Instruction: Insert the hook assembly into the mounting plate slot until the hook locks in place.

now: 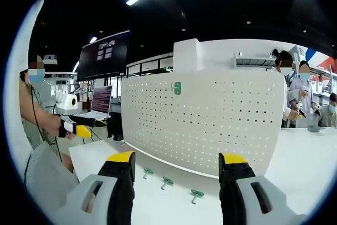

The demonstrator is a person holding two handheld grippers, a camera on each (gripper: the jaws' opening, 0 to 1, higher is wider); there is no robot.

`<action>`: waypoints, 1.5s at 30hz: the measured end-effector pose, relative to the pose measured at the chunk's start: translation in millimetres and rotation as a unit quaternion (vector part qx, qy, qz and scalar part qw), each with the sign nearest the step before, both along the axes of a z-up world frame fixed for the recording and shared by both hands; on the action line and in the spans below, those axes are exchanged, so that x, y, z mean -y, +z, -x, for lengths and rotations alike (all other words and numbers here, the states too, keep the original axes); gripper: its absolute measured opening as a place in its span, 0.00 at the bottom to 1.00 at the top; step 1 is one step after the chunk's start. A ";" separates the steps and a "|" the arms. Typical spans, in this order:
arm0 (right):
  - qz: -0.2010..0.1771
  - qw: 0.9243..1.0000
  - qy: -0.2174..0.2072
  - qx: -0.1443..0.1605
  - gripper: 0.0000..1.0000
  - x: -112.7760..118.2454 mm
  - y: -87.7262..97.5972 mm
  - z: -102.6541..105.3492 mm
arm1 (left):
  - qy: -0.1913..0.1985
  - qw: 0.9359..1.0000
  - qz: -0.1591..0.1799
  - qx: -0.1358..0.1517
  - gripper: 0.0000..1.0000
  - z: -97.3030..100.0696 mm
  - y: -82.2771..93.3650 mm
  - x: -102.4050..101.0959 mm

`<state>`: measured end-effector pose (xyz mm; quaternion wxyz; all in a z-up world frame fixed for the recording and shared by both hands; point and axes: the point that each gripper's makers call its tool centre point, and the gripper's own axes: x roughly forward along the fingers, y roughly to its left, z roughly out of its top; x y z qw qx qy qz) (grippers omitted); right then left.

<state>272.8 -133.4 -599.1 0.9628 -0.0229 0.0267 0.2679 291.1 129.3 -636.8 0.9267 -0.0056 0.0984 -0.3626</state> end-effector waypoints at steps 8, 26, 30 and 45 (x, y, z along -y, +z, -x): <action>-0.001 1.000 -0.002 -0.001 0.62 -0.5 -1.3 -1.0 | -0.018 0.999 -0.032 -0.017 0.84 -12.3 -10.2 3.0; 0.005 1.000 -0.001 0.001 0.62 -2.2 -1.7 -2.4 | -0.066 0.992 -0.103 -0.035 0.79 -32.5 -27.3 11.8; 0.006 1.000 0.001 0.000 0.62 -3.7 -2.1 -2.0 | -0.078 0.989 -0.119 -0.035 0.79 -36.3 -31.9 13.8; 0.006 1.000 -0.005 -0.002 0.61 -3.0 -3.7 -0.9 | -0.106 0.981 -0.159 -0.038 0.78 -50.1 -49.8 19.3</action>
